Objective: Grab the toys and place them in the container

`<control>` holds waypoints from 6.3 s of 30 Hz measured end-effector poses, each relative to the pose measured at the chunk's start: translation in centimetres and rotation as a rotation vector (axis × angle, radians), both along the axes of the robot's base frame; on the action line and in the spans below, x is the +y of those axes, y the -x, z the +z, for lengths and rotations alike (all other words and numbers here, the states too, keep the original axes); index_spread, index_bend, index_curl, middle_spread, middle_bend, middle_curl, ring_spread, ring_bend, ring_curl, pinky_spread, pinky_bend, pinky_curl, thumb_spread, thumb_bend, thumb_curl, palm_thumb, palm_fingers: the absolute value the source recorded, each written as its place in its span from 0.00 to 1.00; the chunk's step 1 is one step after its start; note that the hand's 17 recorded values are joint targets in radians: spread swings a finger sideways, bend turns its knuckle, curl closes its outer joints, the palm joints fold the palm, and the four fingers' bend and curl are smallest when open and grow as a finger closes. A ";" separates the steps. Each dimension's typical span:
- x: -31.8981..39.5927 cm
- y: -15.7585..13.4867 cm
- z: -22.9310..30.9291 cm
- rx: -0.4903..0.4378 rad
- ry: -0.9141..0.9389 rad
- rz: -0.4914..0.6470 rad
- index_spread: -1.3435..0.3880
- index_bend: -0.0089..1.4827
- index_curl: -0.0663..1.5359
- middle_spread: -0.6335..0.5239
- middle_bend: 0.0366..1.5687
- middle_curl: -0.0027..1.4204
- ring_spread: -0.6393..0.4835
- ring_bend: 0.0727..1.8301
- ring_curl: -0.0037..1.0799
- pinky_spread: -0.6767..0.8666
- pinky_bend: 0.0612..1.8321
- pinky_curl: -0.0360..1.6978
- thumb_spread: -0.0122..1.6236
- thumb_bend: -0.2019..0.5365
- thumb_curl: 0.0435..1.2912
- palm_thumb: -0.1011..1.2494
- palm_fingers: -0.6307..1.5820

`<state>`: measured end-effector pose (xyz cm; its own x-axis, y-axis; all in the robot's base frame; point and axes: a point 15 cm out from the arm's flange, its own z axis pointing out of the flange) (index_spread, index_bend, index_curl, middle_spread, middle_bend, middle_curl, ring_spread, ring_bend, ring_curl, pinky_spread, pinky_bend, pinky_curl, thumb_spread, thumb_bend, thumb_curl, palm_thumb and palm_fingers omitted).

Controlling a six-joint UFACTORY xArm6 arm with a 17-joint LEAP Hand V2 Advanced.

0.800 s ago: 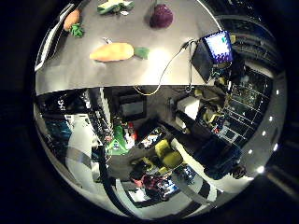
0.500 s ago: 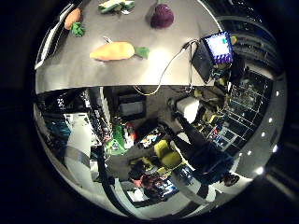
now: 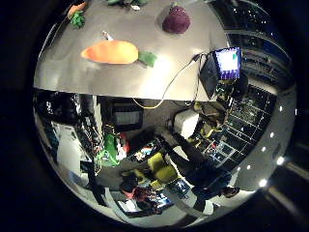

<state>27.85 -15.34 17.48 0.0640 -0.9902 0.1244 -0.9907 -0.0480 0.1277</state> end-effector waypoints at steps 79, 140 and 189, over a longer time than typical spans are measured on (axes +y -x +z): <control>38.2 -13.2 15.7 -0.365 -0.199 0.556 0.64 0.74 0.47 0.46 0.82 0.45 0.41 0.74 0.55 0.27 0.61 0.52 0.46 0.23 0.56 0.78 0.81; -19.4 -22.6 -1.5 -0.202 -0.033 -0.523 0.72 0.11 0.22 0.73 0.14 0.22 0.78 0.19 0.18 0.72 0.24 0.19 0.63 0.23 0.25 0.55 0.34; -22.4 -15.1 7.1 -0.133 0.084 -0.488 0.56 0.34 0.40 0.39 0.63 0.41 0.33 0.68 0.52 0.19 0.62 0.42 0.64 0.23 0.32 0.64 0.45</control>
